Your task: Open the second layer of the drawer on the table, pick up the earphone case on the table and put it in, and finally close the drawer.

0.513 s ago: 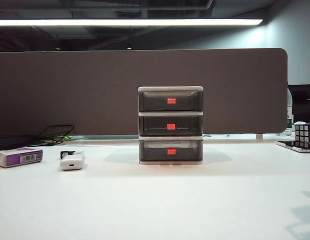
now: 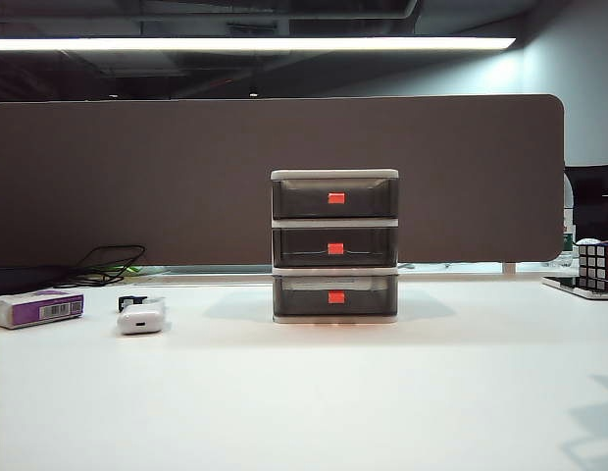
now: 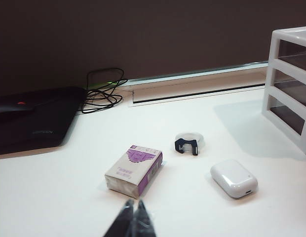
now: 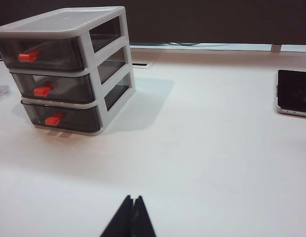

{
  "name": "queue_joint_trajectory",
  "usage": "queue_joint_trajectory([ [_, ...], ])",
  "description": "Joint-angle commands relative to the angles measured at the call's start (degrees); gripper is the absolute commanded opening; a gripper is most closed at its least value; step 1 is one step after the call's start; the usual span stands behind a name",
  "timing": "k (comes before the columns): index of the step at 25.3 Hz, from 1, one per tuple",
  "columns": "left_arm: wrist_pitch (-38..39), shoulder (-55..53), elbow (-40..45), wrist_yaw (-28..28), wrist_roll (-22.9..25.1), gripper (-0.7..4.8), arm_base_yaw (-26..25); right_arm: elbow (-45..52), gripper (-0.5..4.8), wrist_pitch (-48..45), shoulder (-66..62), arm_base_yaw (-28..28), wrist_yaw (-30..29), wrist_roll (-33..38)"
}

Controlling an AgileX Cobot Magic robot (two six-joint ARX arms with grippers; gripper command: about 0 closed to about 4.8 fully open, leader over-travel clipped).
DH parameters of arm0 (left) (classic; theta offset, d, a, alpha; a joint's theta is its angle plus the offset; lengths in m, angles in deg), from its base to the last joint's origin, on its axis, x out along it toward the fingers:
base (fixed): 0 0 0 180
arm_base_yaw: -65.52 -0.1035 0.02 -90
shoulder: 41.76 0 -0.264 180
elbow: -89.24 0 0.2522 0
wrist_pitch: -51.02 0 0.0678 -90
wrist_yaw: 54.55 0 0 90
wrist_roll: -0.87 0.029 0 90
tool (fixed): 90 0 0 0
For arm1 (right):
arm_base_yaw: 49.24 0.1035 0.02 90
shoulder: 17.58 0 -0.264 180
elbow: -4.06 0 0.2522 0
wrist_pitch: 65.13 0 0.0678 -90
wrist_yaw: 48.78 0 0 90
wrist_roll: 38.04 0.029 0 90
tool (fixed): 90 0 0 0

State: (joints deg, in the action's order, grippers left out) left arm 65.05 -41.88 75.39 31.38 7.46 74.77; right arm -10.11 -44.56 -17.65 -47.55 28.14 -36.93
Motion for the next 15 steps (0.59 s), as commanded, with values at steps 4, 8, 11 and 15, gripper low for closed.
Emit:
queue_joint_trajectory([
  [4, -1.29, -0.02, -0.33, 10.38, -12.70, -0.05, -0.09, 0.35, -0.05, -1.31, 0.11, 0.04, -2.58, 3.15],
  [8, -2.60, -0.02, -0.33, 20.04, -18.21, -0.05, -0.09, 0.35, -0.05, -2.54, 0.11, 0.04, -10.71, 7.74],
  [11, -3.39, -0.02, -0.33, 25.38, -18.62, -0.05, -0.09, 0.35, -0.05, -2.75, 0.11, 0.04, -17.66, 8.44],
  [15, -3.06, -0.02, -0.33, 25.81, -26.29, -0.04, -0.09, 0.37, -0.05, -2.32, 0.11, 0.04, -24.81, 8.44],
])
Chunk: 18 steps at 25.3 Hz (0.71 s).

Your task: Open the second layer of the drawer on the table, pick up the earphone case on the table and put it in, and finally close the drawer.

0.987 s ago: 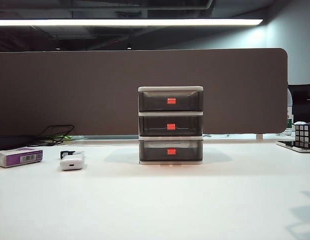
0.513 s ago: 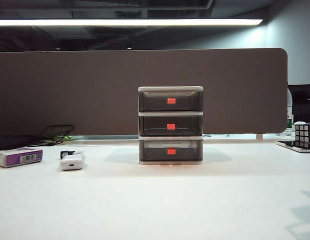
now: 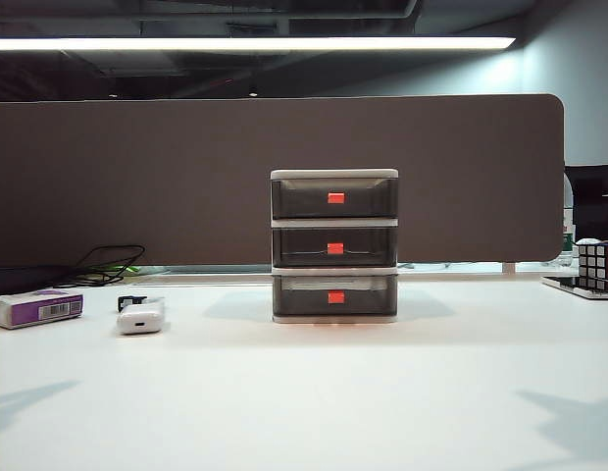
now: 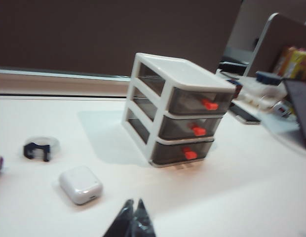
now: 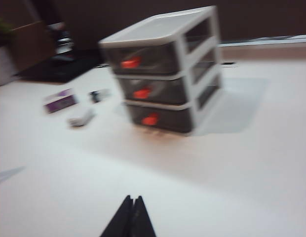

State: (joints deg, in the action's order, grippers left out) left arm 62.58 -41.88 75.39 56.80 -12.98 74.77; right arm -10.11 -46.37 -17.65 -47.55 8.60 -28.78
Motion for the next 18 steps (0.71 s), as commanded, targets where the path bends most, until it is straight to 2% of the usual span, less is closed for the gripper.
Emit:
queue_joint_trajectory([
  [1, -0.42, -0.02, -0.33, 0.61, -6.43, -0.04, -0.09, 0.37, -0.05, -0.52, 0.11, 0.04, -6.05, 0.46],
  [9, 0.42, -0.02, -0.33, 8.33, -6.56, -0.04, -0.09, 0.37, -0.05, -0.59, 0.11, 0.04, -6.49, 4.44],
  [12, 2.54, -0.02, -0.33, 7.13, -9.27, -0.05, -0.09, 0.37, -0.05, -0.55, 0.11, 0.04, -6.75, 4.59],
  [15, 5.55, -0.02, -0.37, 10.73, -9.33, -0.05, 0.09, 0.37, -0.05, -0.55, 0.11, 0.04, -7.43, 7.96],
  [18, 5.55, -0.02, -0.37, 10.97, -9.31, -0.05, 1.84, 0.35, -0.05, -0.90, 0.11, 0.24, -7.87, 9.99],
])
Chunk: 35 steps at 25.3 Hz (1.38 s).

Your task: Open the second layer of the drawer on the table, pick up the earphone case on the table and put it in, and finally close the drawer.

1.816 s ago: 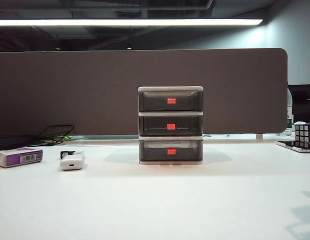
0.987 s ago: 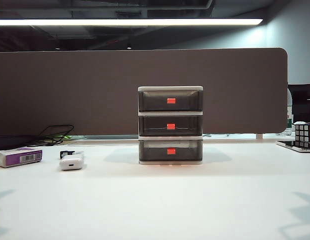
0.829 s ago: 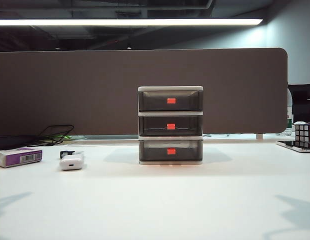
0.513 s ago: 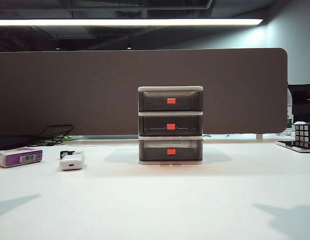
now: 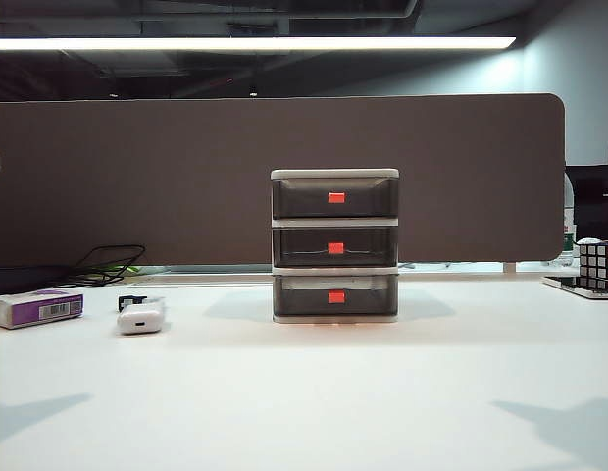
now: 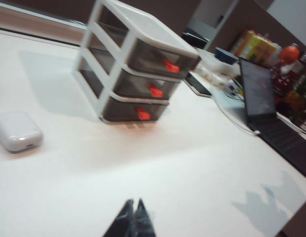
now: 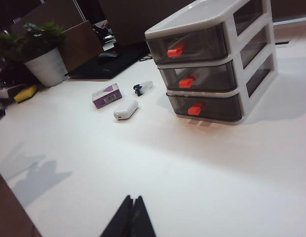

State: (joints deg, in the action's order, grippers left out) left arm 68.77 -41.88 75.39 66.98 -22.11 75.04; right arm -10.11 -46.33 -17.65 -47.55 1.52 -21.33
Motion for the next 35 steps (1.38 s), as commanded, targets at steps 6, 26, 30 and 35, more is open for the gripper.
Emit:
queue_joint_trajectory([
  [6, -0.68, -0.07, -0.37, -5.66, 0.37, -0.05, 10.64, 0.15, -0.05, -1.29, 0.11, 3.63, -0.70, 2.99],
  [26, -33.31, -56.74, -17.84, -20.79, 17.00, 0.14, 27.80, -13.31, -0.05, -3.72, -18.12, 11.67, 11.39, -5.18],
  [30, -45.22, -66.88, -18.97, -19.23, 16.96, 0.32, 27.82, -16.96, -0.05, -6.86, -25.73, 11.69, 11.74, -5.18],
  [35, -60.26, -76.19, -19.17, -17.81, 17.00, 0.30, 27.67, -23.52, -0.05, -10.71, -39.47, 11.76, 11.26, -6.51],
])
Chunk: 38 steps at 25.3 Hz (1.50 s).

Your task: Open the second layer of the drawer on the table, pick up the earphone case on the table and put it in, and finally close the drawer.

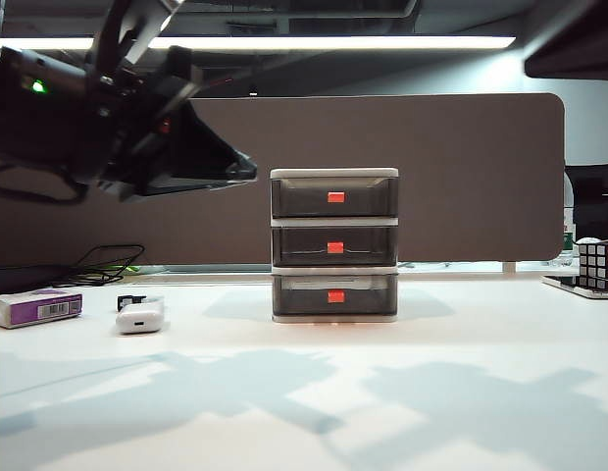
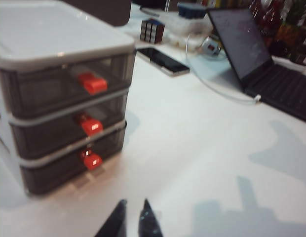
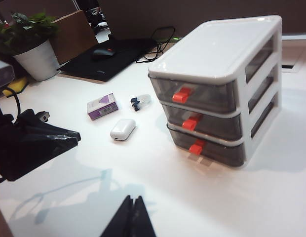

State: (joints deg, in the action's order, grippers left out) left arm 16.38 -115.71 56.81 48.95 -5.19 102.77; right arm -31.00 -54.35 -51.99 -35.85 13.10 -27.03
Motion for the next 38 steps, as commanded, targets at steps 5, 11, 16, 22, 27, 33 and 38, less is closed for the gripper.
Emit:
queue_joint_trajectory([
  [5, -8.26, -7.54, -4.22, -2.69, -7.26, 0.31, -0.22, -8.11, -0.05, -6.38, -17.35, 0.11, -0.59, -1.09],
  [11, -7.82, -14.45, -10.54, -7.87, -7.08, 0.98, 2.64, -16.13, -0.05, -10.86, -31.85, 0.17, -5.49, -1.55],
  [16, -9.46, -20.65, -12.09, -20.74, -2.82, 0.98, 8.37, -25.38, -0.05, -10.64, -42.07, 0.76, -6.73, -4.04],
  [22, -16.70, -27.43, -12.39, -37.92, -2.97, 0.98, 14.03, -33.83, -0.05, -10.58, -49.18, 1.46, -6.99, -5.29],
  [27, -21.53, -37.35, -18.56, -39.10, -2.99, 1.40, 15.39, -41.35, -0.05, -10.34, -55.60, 2.14, -6.97, -5.29],
  [33, -21.20, -40.81, -23.19, -40.06, -3.80, 1.83, 15.61, -45.72, -0.05, -10.12, -59.80, 3.28, -7.43, -5.53],
  [38, -20.52, -41.11, -24.15, -46.84, -4.00, 1.83, 15.58, -52.68, -0.05, -4.63, -65.46, 5.20, -8.31, -6.43],
])
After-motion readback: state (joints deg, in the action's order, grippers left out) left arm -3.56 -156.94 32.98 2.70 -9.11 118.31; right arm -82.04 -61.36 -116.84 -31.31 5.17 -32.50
